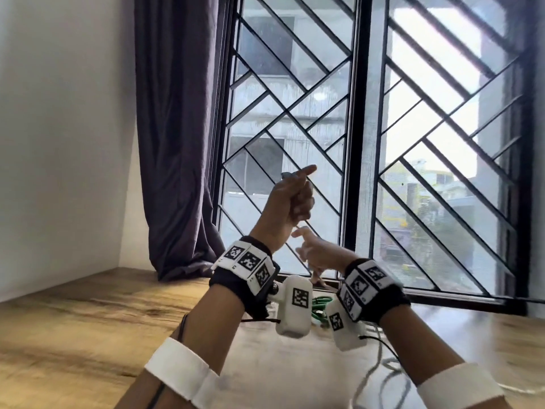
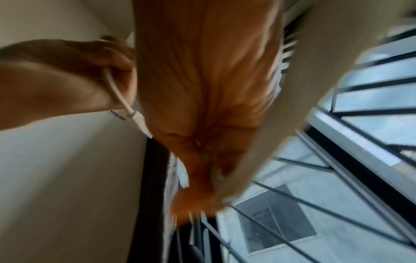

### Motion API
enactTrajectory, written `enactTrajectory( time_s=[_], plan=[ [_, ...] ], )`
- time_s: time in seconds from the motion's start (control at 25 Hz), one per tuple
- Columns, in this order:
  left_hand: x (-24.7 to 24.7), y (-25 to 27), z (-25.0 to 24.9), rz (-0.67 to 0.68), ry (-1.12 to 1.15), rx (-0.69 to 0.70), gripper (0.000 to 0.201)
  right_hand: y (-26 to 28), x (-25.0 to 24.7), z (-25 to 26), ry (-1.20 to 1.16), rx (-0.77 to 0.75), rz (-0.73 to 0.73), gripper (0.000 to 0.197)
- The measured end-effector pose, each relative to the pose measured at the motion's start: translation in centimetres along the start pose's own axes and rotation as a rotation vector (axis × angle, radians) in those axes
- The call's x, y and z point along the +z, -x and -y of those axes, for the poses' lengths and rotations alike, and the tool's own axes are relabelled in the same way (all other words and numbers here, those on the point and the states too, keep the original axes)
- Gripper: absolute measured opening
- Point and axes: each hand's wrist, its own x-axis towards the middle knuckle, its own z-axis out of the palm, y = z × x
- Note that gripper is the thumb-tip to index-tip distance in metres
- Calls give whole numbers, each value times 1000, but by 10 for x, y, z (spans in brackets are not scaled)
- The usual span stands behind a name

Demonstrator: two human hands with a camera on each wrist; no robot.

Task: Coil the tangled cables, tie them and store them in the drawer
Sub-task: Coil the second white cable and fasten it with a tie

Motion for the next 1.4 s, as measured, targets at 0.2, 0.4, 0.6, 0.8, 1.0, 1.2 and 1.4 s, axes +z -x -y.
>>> enactTrajectory(
  time_s=[0.2, 0.4, 0.6, 0.8, 1.0, 1.2, 1.4],
  plan=[
    [-15, -22, 10, -191, -768, -47, 39, 16, -6, 31, -19, 81, 373, 55],
    [-37, -26, 40, -70, -1651, -261, 46, 28, -49, 30, 267, 72, 362, 25],
    [-62, -18, 39, 104, -1680, -326, 33, 43, -100, 24, 396, -214, 5, 17],
    [-43, -9, 1, 109, -848, -233, 62, 26, -110, -7, 90, -342, -541, 15],
    [-46, 2, -14, 362, 5, -415, 40, 4, -51, -1, -14, -192, -568, 29],
    [-49, 4, 5, -18, 51, -205, 33, -6, 5, -1, -93, 94, 7, 19],
    [-49, 1, 38, -269, -133, -109, 22, 14, -1, 9, 121, 170, 436, 44]
  ],
)
